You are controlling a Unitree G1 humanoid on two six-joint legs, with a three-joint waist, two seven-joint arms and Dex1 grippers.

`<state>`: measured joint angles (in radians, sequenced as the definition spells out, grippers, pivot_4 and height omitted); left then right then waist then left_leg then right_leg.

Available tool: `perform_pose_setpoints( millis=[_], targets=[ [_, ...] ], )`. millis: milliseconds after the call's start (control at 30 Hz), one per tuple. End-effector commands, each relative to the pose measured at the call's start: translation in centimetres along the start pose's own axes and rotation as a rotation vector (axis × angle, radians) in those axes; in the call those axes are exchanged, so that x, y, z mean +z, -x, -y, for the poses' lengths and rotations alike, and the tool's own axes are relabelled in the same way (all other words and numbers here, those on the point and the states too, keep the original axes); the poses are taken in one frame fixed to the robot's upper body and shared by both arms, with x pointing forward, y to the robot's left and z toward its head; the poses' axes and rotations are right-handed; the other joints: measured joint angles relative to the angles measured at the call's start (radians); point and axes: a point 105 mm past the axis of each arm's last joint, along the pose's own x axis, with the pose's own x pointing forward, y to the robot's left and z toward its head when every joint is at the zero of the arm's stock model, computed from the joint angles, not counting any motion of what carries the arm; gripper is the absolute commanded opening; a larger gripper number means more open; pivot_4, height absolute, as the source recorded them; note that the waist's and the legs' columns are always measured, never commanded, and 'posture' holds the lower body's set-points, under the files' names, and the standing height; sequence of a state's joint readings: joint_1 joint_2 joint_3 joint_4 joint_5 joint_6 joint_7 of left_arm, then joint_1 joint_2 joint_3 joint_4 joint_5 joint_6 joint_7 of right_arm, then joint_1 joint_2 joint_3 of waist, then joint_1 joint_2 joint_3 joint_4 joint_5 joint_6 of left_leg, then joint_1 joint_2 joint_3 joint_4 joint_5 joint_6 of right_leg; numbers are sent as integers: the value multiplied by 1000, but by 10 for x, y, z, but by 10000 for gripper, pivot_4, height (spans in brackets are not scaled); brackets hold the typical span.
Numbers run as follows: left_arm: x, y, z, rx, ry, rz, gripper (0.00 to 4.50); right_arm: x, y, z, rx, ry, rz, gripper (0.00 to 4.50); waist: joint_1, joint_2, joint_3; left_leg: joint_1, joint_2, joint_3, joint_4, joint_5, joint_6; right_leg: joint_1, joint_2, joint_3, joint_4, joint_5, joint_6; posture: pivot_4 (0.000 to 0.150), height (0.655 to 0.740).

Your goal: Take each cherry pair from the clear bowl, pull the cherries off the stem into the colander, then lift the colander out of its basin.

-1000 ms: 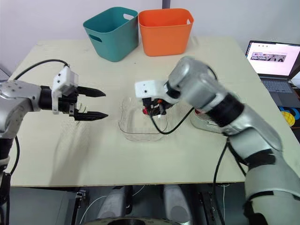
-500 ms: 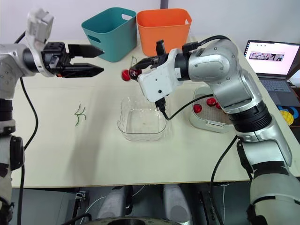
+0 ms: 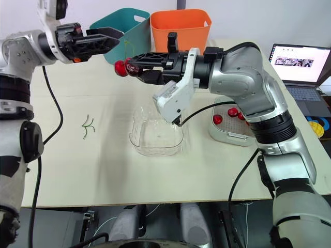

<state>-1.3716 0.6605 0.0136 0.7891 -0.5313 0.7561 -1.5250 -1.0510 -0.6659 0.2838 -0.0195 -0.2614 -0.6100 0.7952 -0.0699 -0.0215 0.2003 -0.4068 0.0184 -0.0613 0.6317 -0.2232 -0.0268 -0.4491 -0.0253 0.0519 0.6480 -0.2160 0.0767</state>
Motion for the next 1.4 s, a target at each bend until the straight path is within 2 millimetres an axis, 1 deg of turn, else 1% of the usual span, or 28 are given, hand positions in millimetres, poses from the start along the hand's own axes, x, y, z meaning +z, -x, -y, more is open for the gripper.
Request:
perform_pose_setpoints(
  millis=[33, 233, 267, 333, 433, 633, 800, 900, 1267, 1300, 1333, 1400],
  targets=[
    [9, -4, 13, -79, -31, -16, 45000, 5, 4, 17, -70, 44, 17, 10451, 0, 0, 0, 0, 0, 0, 0, 0, 0, 0, 0, 0, 0, 0, 0, 1500, 7400],
    [3, -8, 21, -137, -13, -33, 45000, 5, 3, 18, -86, 42, 20, 10451, 0, 0, 0, 0, 0, 0, 0, 0, 0, 0, 0, 0, 0, 0, 0, 1500, 7400],
    [4, -9, 21, -141, -9, -28, 43161, 5, 3, 19, -88, 42, 20, 10451, 0, 0, 0, 0, 0, 0, 0, 0, 0, 0, 0, 0, 0, 0, 0, 1500, 7400],
    [4, -9, 23, -151, -1, -19, 39002, 5, 3, 19, -92, 42, 20, 10451, 0, 0, 0, 0, 0, 0, 0, 0, 0, 0, 0, 0, 0, 0, 0, 1500, 7400],
    [9, -10, 26, -173, 9, 12, 29492, 6, 3, 20, -95, 42, 20, 10451, 1, 0, 0, 0, 0, 0, 0, 0, 0, 0, 0, 0, 0, 0, 0, 1500, 7400],
    [13, -10, 29, -191, 15, 32, 8375, 6, 2, 20, -97, 35, 20, 10451, 0, 0, 0, 0, 0, 0, 0, 0, 0, 0, 0, 0, 1, 0, 0, 1500, 7400],
    [14, -9, 28, -182, 9, 36, 8375, 5, 2, 20, -97, 31, 16, 10451, 0, 0, 0, 0, 0, 0, 0, 0, 0, 0, 0, 0, 1, 0, 0, 1500, 7400],
    [15, -10, 28, -184, 15, 43, 13563, 4, 2, 20, -97, 31, 14, 10451, 0, 0, 0, 0, 0, 0, 0, 0, 0, 0, 0, 0, 1, 0, 0, 1500, 7400],
    [13, -11, 28, -184, 25, 55, 13563, 4, 2, 22, -101, 35, 12, 10451, 0, 0, 0, 0, 0, 0, 0, 0, 0, 0, 0, 0, 1, 0, 0, 1500, 7400],
    [13, -11, 28, -184, 26, 53, 9970, 4, 2, 22, -102, 35, 12, 10451, 0, 0, 0, 0, 0, 0, 0, 0, 0, 0, 0, 0, 1, 0, 0, 1500, 7400],
    [12, -11, 29, -185, 27, 51, 7888, 4, 2, 22, -103, 35, 11, 10451, 0, 0, 0, 0, 0, 0, 0, 0, 0, 0, 0, 0, 1, 0, 0, 1500, 7400],
    [12, -10, 29, -186, 29, 49, 1343, 3, 2, 22, -104, 36, 10, 10451, 0, 0, 0, 0, 0, 0, 0, 0, 0, 0, 0, 0, 1, 0, 0, 1500, 7400]
  ],
)
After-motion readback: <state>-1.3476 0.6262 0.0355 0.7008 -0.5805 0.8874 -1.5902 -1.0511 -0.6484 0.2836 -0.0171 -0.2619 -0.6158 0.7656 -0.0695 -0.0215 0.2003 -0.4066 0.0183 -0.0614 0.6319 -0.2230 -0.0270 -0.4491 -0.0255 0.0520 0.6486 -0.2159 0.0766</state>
